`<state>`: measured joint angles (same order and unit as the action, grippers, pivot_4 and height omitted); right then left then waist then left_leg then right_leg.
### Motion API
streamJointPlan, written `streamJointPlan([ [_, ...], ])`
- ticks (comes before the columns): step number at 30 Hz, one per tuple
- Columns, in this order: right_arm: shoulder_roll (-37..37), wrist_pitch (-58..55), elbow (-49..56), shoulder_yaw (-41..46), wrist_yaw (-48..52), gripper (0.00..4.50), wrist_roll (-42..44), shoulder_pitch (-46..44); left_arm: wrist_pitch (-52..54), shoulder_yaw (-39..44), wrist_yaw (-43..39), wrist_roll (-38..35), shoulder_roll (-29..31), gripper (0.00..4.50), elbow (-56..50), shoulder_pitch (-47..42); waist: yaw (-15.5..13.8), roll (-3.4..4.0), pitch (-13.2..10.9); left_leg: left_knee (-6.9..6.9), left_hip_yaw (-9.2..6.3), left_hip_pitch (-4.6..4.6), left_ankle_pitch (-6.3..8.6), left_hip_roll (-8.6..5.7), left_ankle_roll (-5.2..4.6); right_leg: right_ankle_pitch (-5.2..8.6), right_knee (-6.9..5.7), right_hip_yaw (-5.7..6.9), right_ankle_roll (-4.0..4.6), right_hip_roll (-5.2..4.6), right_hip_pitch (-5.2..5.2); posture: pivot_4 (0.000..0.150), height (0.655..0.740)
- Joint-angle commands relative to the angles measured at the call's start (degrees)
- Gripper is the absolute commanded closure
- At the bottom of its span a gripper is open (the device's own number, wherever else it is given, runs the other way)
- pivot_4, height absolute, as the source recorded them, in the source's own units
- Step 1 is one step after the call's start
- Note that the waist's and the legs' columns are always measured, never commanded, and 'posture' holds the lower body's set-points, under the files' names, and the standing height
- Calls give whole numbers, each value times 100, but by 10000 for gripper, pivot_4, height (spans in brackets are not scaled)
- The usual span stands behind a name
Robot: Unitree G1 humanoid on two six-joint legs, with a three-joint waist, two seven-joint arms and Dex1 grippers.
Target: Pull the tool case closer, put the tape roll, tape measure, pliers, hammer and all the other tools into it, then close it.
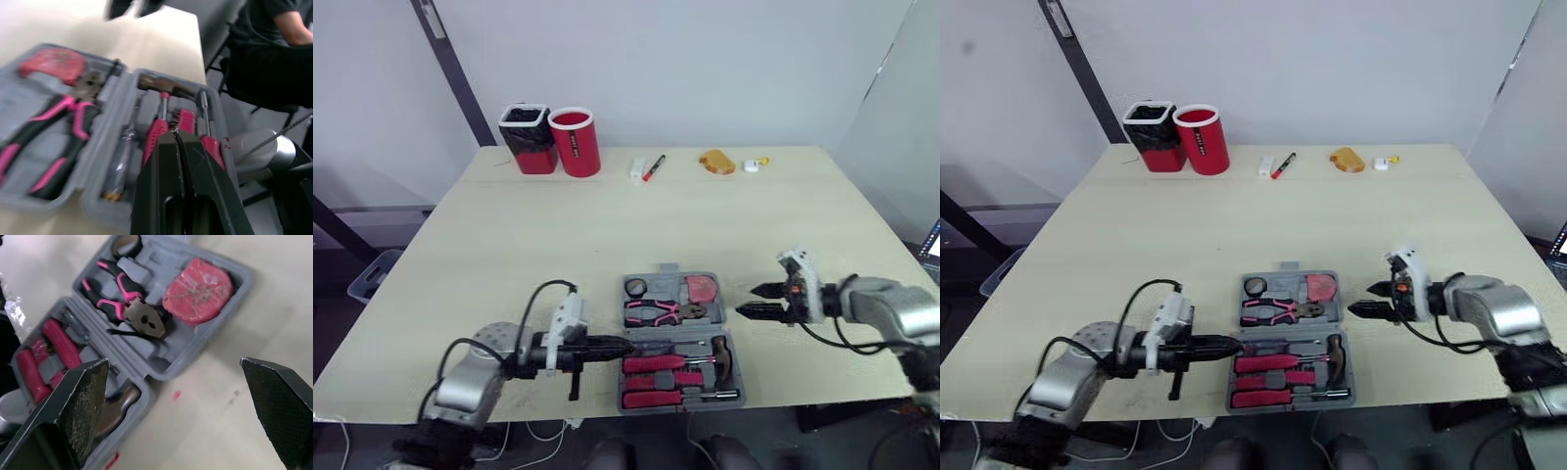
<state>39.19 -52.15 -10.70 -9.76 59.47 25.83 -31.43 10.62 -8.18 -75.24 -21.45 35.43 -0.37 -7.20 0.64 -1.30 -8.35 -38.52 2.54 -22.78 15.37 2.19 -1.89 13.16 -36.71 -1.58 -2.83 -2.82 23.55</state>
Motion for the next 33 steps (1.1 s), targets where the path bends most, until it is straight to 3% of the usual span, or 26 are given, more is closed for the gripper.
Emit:
streamJointPlan([
  [1,-260,219,-822,-182,188,0,-258,-536,-316,-116,46,207,-124,44443,289,-197,-3,3,-2,0,4,-1,0,0,0,0,-1,-1,0,0,3,1500,7400],
  [14,-1270,695,-3382,-582,622,0,-1175,-1771,-833,-412,140,769,-228,44443,881,-336,31,6,-2,1,6,0,0,3,0,-14,-6,0,-23,2,6,1500,7400],
  [24,-1597,428,-3594,-419,967,0,-1264,-1915,-1192,-550,146,1114,-191,44443,1424,-224,47,11,3,2,5,8,0,7,0,-15,-12,0,-22,3,6,1500,7400],
  [33,-1627,51,-3167,-123,1087,0,-1102,-1748,-1416,-676,134,1232,-215,44443,1636,-249,49,21,8,8,5,10,0,8,0,-15,-12,0,-21,3,6,1500,7400],
])
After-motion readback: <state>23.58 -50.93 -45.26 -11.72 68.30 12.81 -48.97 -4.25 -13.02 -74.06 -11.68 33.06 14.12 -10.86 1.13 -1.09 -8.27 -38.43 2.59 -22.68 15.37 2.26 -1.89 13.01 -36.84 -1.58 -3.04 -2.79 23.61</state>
